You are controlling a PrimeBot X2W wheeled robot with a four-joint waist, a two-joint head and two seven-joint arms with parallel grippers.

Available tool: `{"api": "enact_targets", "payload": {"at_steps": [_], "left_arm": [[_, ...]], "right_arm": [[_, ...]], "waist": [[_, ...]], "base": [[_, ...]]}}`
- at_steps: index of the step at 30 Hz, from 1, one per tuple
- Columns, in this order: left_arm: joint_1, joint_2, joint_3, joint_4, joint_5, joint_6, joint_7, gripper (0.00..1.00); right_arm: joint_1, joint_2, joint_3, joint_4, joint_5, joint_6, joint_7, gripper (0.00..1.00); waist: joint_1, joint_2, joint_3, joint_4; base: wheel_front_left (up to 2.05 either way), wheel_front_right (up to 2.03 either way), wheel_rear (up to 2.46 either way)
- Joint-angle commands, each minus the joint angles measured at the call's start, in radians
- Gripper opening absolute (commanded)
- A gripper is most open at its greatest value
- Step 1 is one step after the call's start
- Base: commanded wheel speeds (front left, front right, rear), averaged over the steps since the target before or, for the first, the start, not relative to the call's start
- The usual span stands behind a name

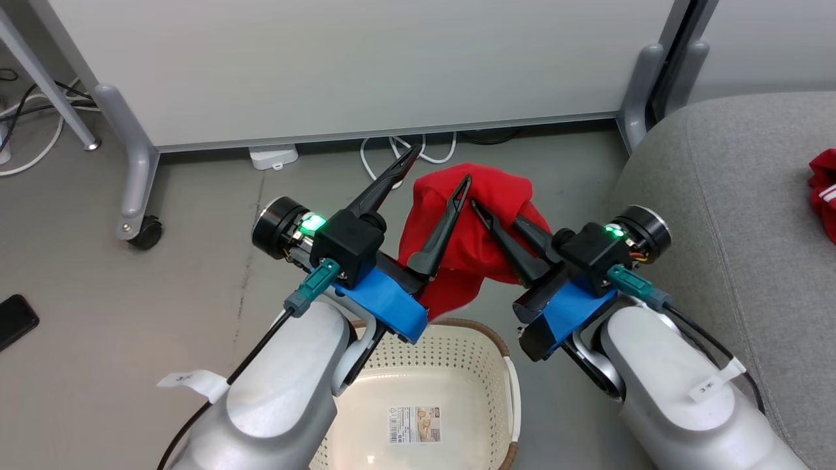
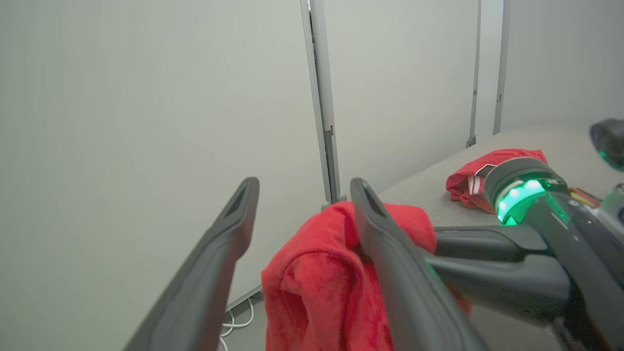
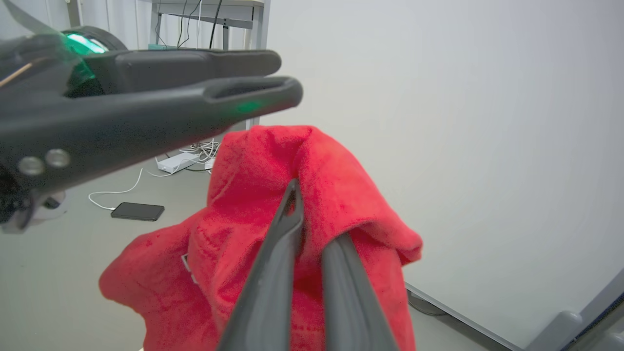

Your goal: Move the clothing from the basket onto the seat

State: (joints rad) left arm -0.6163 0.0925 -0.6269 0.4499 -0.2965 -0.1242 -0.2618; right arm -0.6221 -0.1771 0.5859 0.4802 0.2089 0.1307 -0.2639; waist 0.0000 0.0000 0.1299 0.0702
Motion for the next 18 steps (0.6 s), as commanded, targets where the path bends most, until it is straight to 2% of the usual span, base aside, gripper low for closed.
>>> {"api": "enact_targets", "payload": {"at_steps": [1, 7, 18], "left_arm": [[0.011, 0.004, 0.008, -0.009, 0.007, 0.003, -0.005, 1.00], [0.020, 0.020, 0.020, -0.041, 0.032, 0.010, -0.005, 1.00], [-0.008, 0.033, 0.004, -0.066, 0.061, 0.000, -0.005, 1.00]], "right_arm": [[0.016, -0.005, -0.021, -0.015, -0.008, 0.000, -0.001, 0.00], [0.059, -0.017, -0.124, -0.071, -0.033, 0.000, -0.001, 0.00], [0.152, -0.043, -0.323, -0.182, -0.074, 0.000, -0.001, 0.00]], "waist": [[0.0000, 0.0000, 0.008, -0.012], [0.0000, 0.0000, 0.049, -0.083], [0.0000, 0.0000, 0.136, -0.253]], "base": [[0.00, 0.00, 0.00], [0.00, 0.00, 0.00], [0.00, 0.00, 0.00]]}}
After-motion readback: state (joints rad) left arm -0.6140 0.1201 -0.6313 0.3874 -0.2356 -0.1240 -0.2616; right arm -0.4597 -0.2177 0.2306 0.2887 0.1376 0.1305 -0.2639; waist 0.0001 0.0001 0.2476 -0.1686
